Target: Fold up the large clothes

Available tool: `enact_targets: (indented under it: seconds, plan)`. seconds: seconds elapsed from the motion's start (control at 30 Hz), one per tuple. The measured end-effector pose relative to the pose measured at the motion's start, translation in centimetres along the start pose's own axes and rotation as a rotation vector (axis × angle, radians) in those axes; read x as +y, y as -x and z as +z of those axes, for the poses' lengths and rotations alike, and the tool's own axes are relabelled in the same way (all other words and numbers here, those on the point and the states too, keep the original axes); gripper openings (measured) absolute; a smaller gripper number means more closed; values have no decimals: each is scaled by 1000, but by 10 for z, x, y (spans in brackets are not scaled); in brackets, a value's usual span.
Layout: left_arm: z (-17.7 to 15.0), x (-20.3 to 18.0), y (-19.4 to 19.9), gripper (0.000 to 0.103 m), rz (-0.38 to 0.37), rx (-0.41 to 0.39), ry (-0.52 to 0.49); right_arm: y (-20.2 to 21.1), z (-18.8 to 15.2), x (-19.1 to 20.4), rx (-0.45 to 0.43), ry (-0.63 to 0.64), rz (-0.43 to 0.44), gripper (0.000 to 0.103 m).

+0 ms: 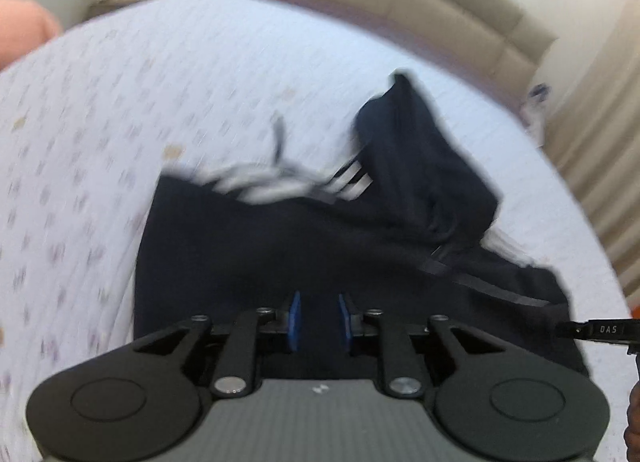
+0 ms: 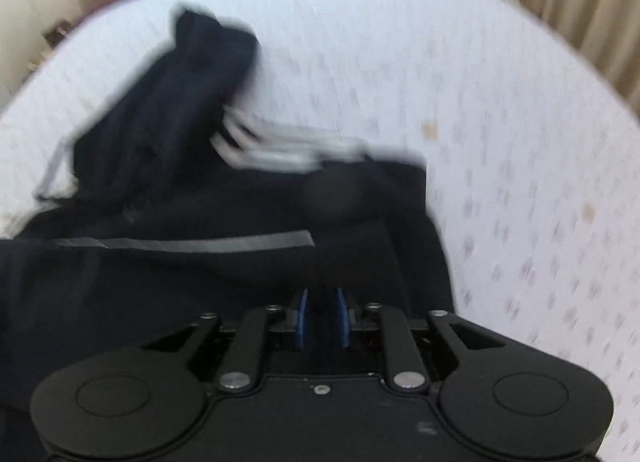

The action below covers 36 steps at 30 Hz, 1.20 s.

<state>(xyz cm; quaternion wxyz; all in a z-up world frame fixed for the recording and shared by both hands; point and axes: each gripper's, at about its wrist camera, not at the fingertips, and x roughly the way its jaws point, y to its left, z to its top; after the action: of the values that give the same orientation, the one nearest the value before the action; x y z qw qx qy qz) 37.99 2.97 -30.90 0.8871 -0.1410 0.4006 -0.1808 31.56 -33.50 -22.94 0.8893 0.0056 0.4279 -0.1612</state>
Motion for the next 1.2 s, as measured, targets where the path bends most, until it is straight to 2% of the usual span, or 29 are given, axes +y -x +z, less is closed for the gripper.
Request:
enact_targets:
  seconds: [0.07, 0.13, 0.2, 0.23, 0.27, 0.3, 0.4, 0.47, 0.53, 0.6, 0.7, 0.8, 0.83, 0.9, 0.93, 1.0, 1.07, 1.1, 1.2]
  plan:
    - [14, -9, 1, 33, -44, -41, -39, 11, 0, 20, -53, 53, 44, 25]
    - [26, -19, -12, 37, -42, -34, -85, -1, -4, 36, -60, 109, 62, 30]
    - [31, -25, -39, 35, 19, 40, -111, -27, -9, 47, -4, 155, -3, 30]
    - [33, -25, -55, 34, 47, 93, -113, -48, -12, 47, 73, 152, -30, 30]
    - [35, -26, -64, 32, 45, 121, -107, -63, -15, 43, 130, 135, -15, 32]
    - [39, -27, -68, 31, 19, 122, -93, -62, -13, 41, 114, 131, 6, 32]
    - [69, -39, -64, 35, -67, 36, -108, -62, -3, 28, 150, 101, 73, 32]
    - [106, -57, -72, 40, -72, -42, -166, -64, -5, 22, 155, 99, 106, 33]
    - [140, -73, -96, 41, -69, -74, -213, -67, -6, 23, 154, 131, 119, 33]
    - [173, -81, -137, 41, -76, -86, -220, -66, -8, 25, 148, 152, 123, 34]
    - [209, -81, -202, 41, -91, -35, -176, -62, -6, 21, 139, 168, 144, 36]
    - [228, -73, -255, 43, -55, 15, -139, -56, 5, 14, 138, 163, 201, 43]
    - [231, -69, -268, 43, -30, 31, -122, -49, 15, 10, 100, 155, 231, 45]
    - [228, -58, -280, 48, -51, 62, -97, -36, 42, 5, -25, 149, 264, 63]
    - [227, -55, -287, 50, -65, 78, -85, -33, 59, 2, -102, 137, 265, 81]
    - [227, -51, -297, 65, -98, 114, -78, -43, 93, -6, -208, 81, 300, 82]
    - [229, -49, -302, 65, -119, 118, -69, -72, 131, -12, -253, -3, 334, 81]
    - [232, -47, -305, 65, -132, 123, -52, -90, 148, -14, -247, -47, 346, 81]
    - [242, -42, -318, 64, -174, 168, 15, -144, 187, -12, -155, -145, 397, 81]
